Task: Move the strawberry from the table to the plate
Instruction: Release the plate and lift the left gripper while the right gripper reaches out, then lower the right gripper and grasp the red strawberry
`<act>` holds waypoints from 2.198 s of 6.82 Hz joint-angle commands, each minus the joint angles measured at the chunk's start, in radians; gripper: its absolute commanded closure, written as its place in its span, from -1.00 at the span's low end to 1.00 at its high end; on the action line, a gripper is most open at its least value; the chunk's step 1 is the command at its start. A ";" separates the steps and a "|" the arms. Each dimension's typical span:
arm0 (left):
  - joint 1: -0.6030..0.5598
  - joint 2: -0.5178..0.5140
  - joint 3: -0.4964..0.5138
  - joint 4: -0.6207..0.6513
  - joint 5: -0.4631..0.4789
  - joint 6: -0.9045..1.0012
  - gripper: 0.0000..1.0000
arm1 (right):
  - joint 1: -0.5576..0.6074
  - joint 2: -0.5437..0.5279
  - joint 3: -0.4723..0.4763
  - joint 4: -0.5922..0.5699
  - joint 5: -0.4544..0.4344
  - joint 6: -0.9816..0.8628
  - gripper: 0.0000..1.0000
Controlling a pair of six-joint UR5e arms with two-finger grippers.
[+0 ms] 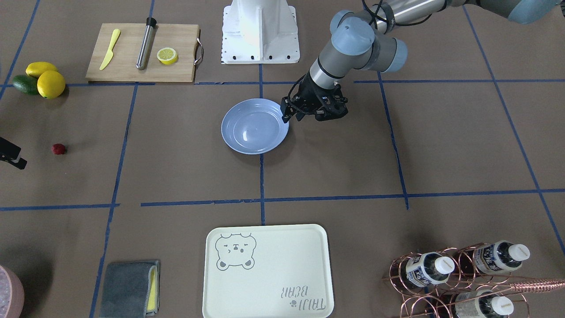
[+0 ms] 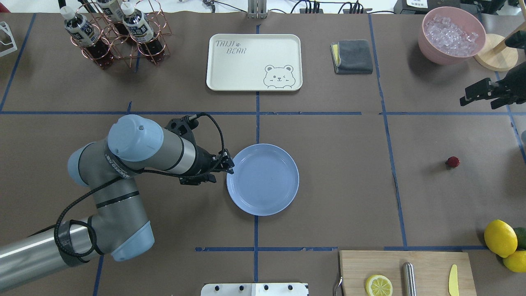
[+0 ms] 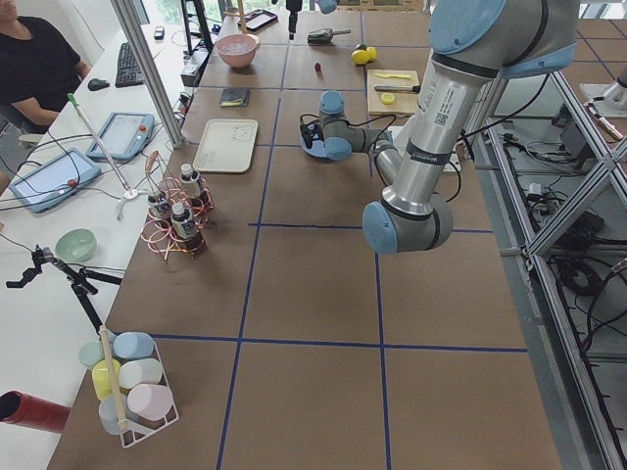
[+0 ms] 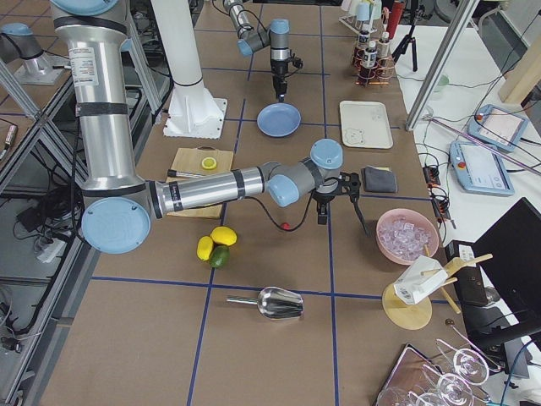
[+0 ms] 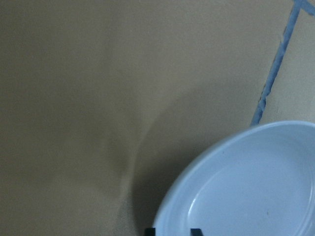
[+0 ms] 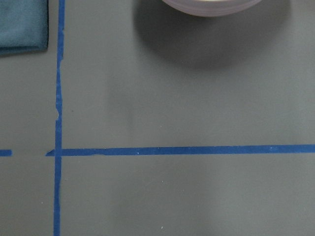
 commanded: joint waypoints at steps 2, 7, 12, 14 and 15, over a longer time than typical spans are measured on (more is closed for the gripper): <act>-0.118 0.000 -0.064 0.114 -0.059 0.121 -1.00 | -0.194 -0.112 0.018 0.229 -0.183 0.188 -1.00; -0.194 0.004 -0.098 0.178 -0.067 0.192 -1.00 | -0.297 -0.174 -0.014 0.248 -0.218 0.199 -0.81; -0.256 0.021 -0.111 0.190 -0.070 0.196 -1.00 | -0.294 -0.167 0.019 0.248 -0.210 0.190 1.00; -0.275 0.074 -0.124 0.219 -0.070 0.363 -1.00 | -0.299 -0.109 0.073 0.235 -0.203 0.207 1.00; -0.308 0.129 -0.137 0.219 -0.070 0.452 -1.00 | -0.307 -0.025 0.075 0.194 -0.178 0.251 1.00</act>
